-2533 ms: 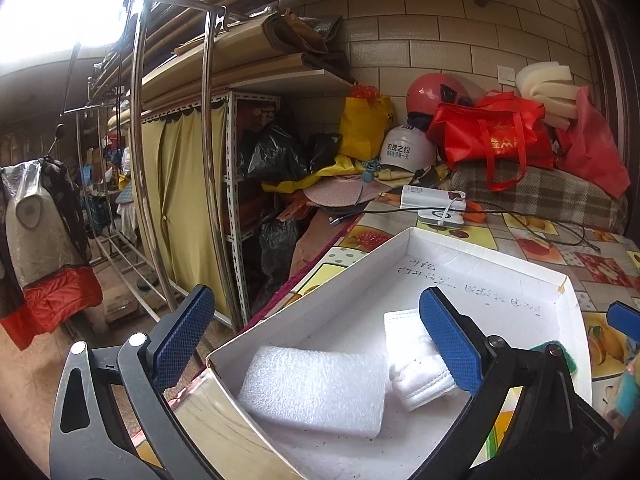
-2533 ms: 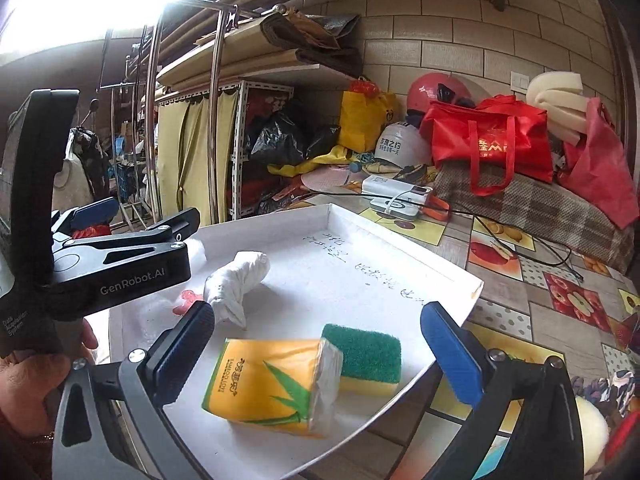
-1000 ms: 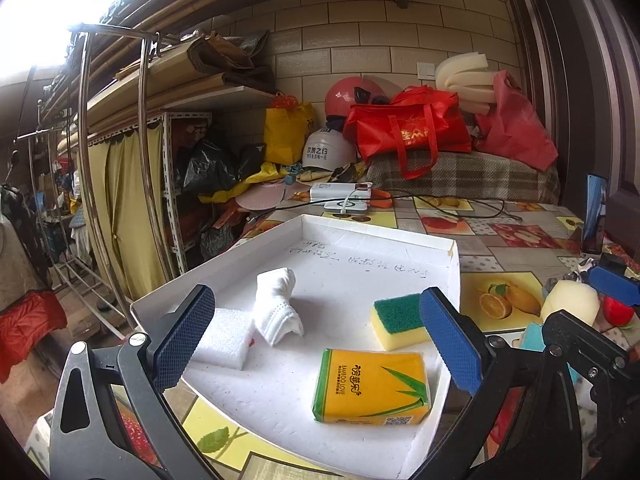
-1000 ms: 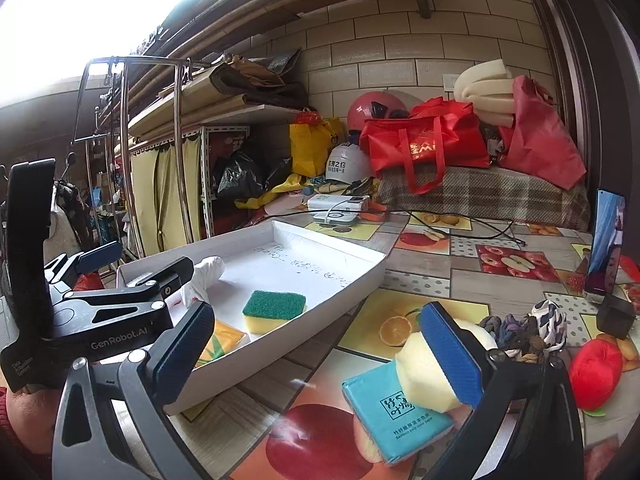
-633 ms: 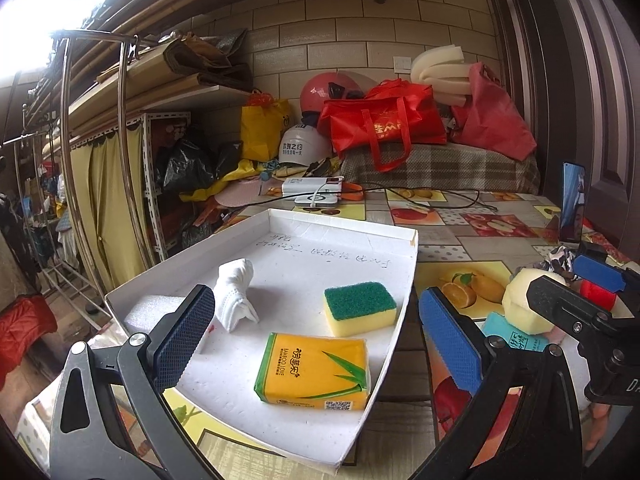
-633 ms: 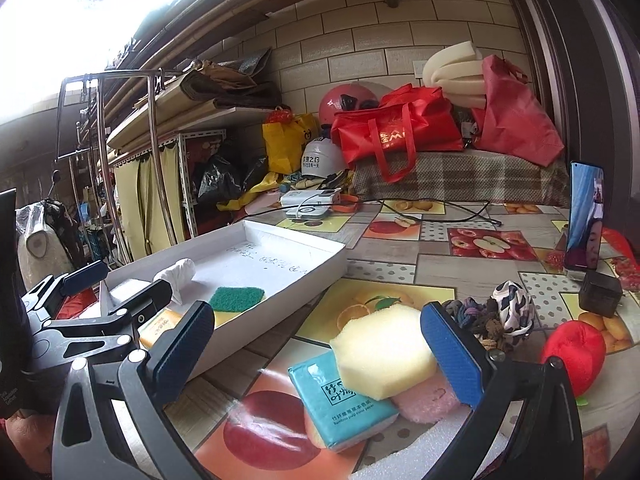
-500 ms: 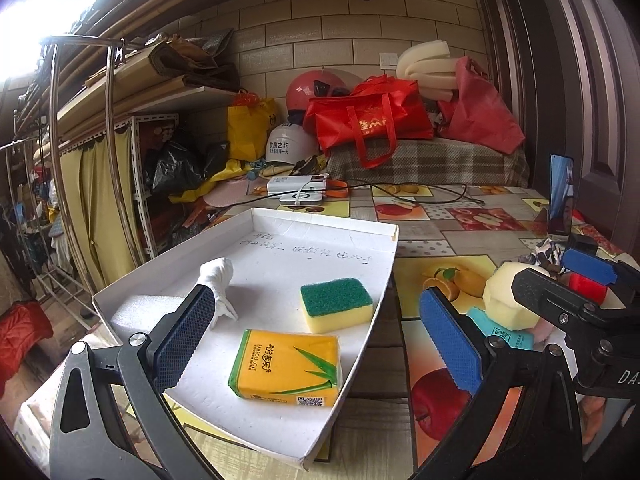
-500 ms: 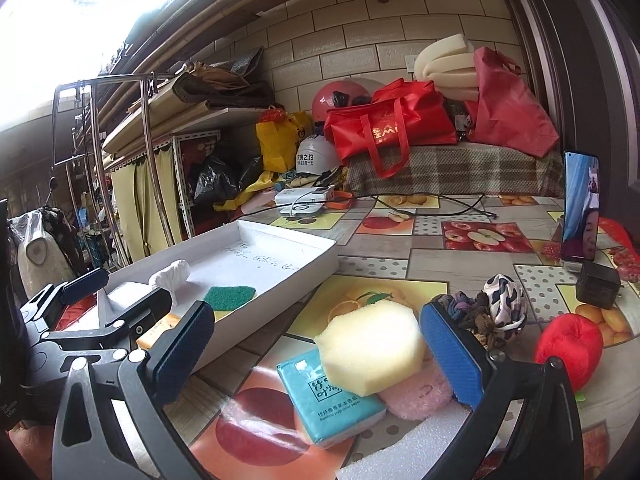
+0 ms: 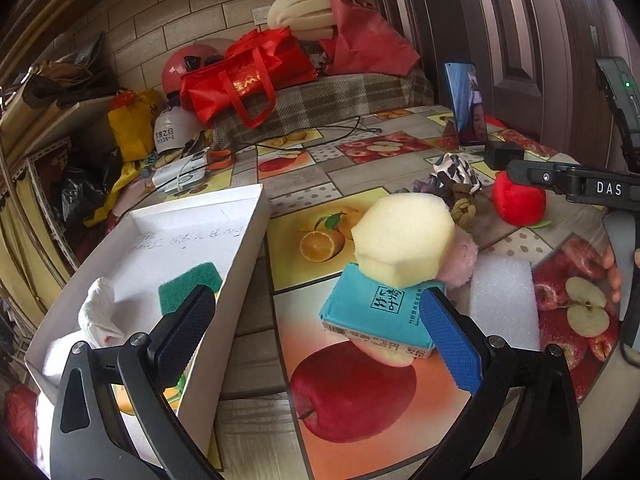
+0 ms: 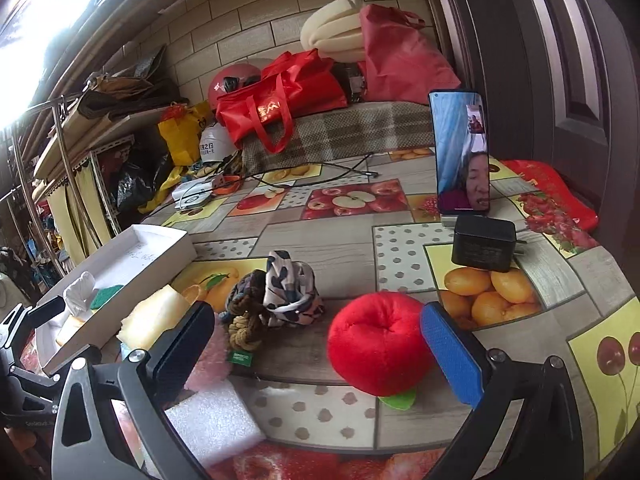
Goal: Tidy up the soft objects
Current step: 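Grasp the teal tissue pack with the left tool while the right tool grasps the red apple plush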
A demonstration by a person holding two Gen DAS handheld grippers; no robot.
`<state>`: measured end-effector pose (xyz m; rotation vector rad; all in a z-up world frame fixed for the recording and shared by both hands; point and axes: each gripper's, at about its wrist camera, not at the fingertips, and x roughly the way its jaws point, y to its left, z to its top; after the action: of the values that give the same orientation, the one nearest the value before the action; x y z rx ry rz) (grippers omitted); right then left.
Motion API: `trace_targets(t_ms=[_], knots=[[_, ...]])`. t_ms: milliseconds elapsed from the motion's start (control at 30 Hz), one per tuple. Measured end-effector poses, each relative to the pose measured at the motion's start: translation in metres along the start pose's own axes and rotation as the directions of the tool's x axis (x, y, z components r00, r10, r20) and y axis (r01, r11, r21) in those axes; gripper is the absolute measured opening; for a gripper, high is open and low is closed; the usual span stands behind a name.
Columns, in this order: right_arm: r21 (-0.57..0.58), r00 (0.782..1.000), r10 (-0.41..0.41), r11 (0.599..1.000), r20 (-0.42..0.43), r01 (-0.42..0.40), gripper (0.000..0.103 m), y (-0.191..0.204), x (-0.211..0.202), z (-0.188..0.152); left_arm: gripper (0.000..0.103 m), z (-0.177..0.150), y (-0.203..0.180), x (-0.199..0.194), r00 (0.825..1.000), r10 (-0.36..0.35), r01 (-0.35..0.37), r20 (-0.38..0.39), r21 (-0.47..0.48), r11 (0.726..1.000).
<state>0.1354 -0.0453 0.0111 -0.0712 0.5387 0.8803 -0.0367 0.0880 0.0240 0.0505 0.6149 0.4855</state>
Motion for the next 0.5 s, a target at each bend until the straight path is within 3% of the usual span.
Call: trace_targets(t_ms=[167, 367, 433, 500], knots=[[0.004, 0.994, -0.062, 0.998, -0.086, 0.063, 0.103, -0.005, 0.011, -0.004, 0.103, 0.003, -0.020, 0.020, 0.994, -0.055, 0.063, -0.095, 0.083, 0.995], [-0.055, 0.968, -0.143, 0.989, -0.206, 0.135, 0.103, 0.000, 0.036, -0.005, 0.101, 0.005, -0.015, 0.046, 0.973, -0.107, 0.112, -0.203, 0.013, 0.994], [-0.067, 0.957, -0.157, 0.987, -0.243, 0.145, 0.103, 0.000, 0.045, -0.006, 0.086, 0.005, -0.016, 0.050, 0.968, -0.115, 0.120, -0.225, 0.010, 0.993], [-0.068, 0.948, -0.150, 0.988, -0.280, 0.136, 0.096, -0.001, 0.052, -0.007, 0.078, 0.004, -0.017, 0.053, 0.963, -0.122, 0.128, -0.241, 0.007, 0.992]])
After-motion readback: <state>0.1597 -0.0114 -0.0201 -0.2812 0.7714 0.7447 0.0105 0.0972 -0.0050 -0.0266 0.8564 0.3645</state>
